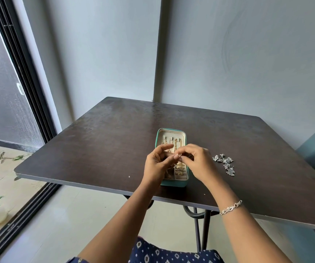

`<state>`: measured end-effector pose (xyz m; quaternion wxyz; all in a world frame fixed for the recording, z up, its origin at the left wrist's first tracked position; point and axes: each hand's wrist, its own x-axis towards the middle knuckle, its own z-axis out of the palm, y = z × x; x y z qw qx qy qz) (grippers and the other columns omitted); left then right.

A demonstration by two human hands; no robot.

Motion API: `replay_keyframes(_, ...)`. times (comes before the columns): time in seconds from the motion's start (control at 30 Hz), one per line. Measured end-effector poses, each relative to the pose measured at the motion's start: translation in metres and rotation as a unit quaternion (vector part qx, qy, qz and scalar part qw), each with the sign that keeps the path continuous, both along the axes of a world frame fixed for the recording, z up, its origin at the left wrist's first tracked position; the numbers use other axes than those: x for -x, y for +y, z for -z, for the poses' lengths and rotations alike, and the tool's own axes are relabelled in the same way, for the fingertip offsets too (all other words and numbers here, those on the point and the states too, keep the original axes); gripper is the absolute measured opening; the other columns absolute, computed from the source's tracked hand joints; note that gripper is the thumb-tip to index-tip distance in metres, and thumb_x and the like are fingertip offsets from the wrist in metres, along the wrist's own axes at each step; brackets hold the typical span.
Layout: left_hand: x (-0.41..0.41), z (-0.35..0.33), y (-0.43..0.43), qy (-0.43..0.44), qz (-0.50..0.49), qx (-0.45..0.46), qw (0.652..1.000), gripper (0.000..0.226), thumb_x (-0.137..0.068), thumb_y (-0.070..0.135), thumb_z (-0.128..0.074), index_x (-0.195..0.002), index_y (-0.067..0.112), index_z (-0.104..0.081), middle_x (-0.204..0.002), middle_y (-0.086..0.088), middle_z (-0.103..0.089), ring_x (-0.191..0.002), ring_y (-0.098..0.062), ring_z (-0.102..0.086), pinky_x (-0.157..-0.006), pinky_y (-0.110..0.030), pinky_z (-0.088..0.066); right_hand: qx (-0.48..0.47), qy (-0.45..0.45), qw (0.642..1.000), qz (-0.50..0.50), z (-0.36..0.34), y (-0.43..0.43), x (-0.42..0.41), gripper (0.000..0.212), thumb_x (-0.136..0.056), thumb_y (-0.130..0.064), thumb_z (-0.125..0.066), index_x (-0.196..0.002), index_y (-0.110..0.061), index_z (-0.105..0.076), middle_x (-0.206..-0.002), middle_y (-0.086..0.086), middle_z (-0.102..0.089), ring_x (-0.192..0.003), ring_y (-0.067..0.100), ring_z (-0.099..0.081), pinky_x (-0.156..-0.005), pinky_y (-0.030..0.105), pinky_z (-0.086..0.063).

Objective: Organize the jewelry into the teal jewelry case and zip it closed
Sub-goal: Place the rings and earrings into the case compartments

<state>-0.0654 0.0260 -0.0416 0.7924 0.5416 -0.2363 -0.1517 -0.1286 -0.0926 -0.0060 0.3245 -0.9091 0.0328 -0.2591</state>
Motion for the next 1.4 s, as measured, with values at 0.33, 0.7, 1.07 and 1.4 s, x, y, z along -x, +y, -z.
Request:
replay_keyframes(0.33,0.009,0.007,-0.006,-0.181,-0.184,-0.194,0.947,0.026,-0.083,-0.011,-0.050,-0.091,0.009,-0.064,-0.094,-0.001,-0.065,-0.086,-0.009,-0.059,-0.074,-0.007,-0.045,-0.137,0.077,0.987,0.036,0.009,-0.004,0.005,0.029,-0.080,-0.003,-0.063,-0.075,-0.031,-0.067,-0.063,-0.001,-0.063,-0.065,0.024,-0.066,-0.061,0.036,-0.055)
replay_keyframes(0.7,0.022,0.020,0.010,-0.251,-0.250,-0.294,0.888,0.019,-0.084,-0.008,-0.050,-0.095,0.002,-0.062,-0.101,-0.007,-0.063,-0.085,-0.016,-0.055,-0.069,-0.016,-0.039,-0.060,0.054,0.987,0.137,0.020,0.014,0.002,0.003,-0.074,-0.013,-0.068,-0.071,-0.014,-0.066,-0.065,-0.005,-0.063,-0.059,0.009,-0.057,-0.056,0.022,-0.044)
replay_keyframes(1.07,0.020,0.029,0.014,-0.301,-0.244,-0.307,0.869,0.016,-0.086,-0.002,-0.053,-0.090,0.001,-0.068,-0.105,-0.006,-0.064,-0.091,-0.019,-0.061,-0.074,-0.024,-0.051,-0.054,0.039,0.977,0.203,0.023,0.024,0.003,0.012,-0.078,-0.015,-0.062,-0.066,-0.012,-0.061,-0.068,0.000,-0.062,-0.068,0.020,-0.057,-0.056,0.026,-0.042)
replay_keyframes(1.4,0.021,0.030,0.013,-0.309,-0.256,-0.308,0.863,0.017,-0.086,0.000,-0.053,-0.093,0.004,-0.068,-0.104,-0.005,-0.064,-0.093,-0.018,-0.060,-0.074,-0.018,-0.042,0.025,0.107,0.967,0.230,0.021,0.032,0.004,0.013,-0.081,-0.022,-0.057,-0.075,-0.014,-0.064,-0.084,0.004,-0.066,-0.072,0.018,-0.049,-0.057,0.024,-0.031)
